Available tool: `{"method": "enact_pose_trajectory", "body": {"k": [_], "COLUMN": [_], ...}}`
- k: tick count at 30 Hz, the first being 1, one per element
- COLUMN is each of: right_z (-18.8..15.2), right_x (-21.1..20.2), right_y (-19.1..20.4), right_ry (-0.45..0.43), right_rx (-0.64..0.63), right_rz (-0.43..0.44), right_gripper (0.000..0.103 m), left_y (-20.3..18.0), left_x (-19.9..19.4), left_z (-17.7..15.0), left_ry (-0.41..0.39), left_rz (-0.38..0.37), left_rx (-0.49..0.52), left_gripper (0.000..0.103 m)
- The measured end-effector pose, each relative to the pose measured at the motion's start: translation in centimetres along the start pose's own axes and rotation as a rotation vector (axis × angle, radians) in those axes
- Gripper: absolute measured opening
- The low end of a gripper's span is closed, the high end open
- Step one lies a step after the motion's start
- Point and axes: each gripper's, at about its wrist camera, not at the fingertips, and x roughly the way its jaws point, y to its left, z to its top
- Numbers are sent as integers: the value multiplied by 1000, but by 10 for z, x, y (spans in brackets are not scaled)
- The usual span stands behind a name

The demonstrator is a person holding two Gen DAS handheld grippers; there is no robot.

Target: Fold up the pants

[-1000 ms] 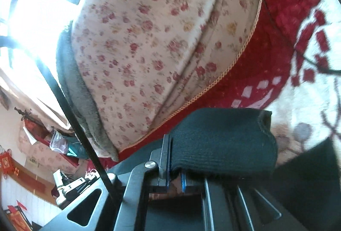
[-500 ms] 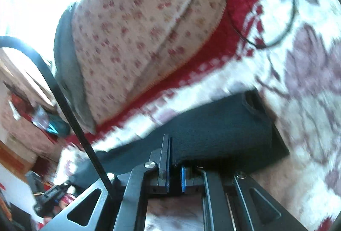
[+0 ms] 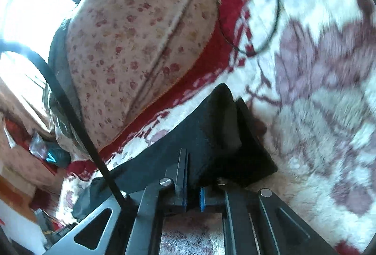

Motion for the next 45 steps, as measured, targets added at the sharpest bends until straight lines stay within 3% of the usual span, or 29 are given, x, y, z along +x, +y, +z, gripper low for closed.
{"method": "enact_pose_trajectory", "body": {"k": [8,11,13,14,16,20,22,26,30,33,37,45], "right_z": [4,0,0,1,3,-2,-8,-38,-94,-133,-174,-226], "right_x": [-2,17,10,7,-4,-30,-36,-19,25,54,86,132], "right_y": [-9,-13,-11,-9,-4,26,48,112,194,245,301,342], "right_ry": [-26,59,35,33,20,-21,-26,61,196,265,328,392], "right_rx": [23,-9,-8,-4,3,-90,-154,-336,-563,-699,-866,-1118], "right_rz": [-79,-147,-146,-156,-183,-191,-142,71,261,344,417,390], "right_gripper": [6,6,15,28,40,40,40,40,40,40,40,40], "left_y": [-7,-2,7,13,21,47,64,99,121,133,144,151], "left_x": [-7,3,4,1,-10,-45,-57,-70,-65,-58,-55,-36], "left_z": [-8,-11,-13,-12,-11,-10,-8,3,11,17,26,45], "left_ry": [-21,11,36,47,46,-23,-48,-82,-59,-56,-57,-45], "left_rz": [-12,-9,-37,-53,-43,-3,17,76,80,86,66,56], "left_rx": [18,20,-22,-41,-54,-75,-103,-159,-208,-234,-256,-245], "left_gripper": [5,5,6,7,15,39,42,42,42,42,42,45]}}
